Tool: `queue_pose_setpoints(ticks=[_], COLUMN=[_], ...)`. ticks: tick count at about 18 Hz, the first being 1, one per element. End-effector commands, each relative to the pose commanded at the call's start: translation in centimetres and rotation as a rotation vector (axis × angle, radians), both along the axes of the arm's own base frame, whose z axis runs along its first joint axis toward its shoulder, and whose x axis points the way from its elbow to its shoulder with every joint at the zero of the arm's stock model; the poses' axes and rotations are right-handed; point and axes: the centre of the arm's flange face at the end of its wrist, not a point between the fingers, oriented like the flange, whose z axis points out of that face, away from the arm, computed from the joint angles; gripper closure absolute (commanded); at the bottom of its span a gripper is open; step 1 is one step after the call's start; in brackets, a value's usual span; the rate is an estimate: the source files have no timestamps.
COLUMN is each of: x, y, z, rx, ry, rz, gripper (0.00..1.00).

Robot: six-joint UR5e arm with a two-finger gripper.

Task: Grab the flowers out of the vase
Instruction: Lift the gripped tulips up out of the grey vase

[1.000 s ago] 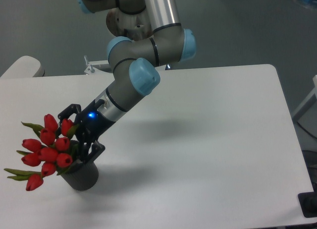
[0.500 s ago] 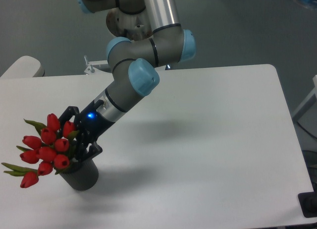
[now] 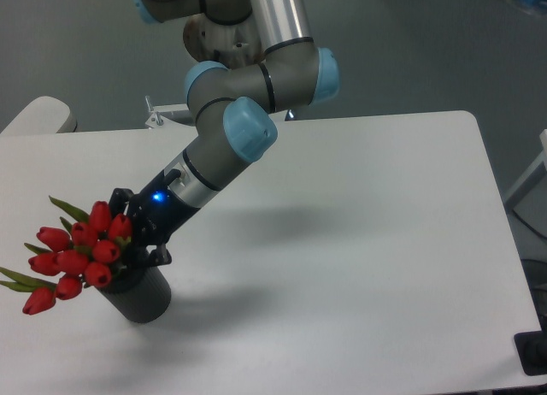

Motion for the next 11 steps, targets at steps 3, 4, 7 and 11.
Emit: queue_pose_setpoints(ticks=[3,4,7,11], x=[-0.8,-1.0,-1.3,-1.4], y=[-0.1,-0.3,-1.0,-1.8], z=[1.6,2.5,5.3,7.0], rx=[0.019,0.028,0.035,0.033], ry=[-0.046,-0.07,-0.108,-0.125], rz=[0.031,0.045,0.092,0.127], gripper=[0.68,0.68,0.68,0.68])
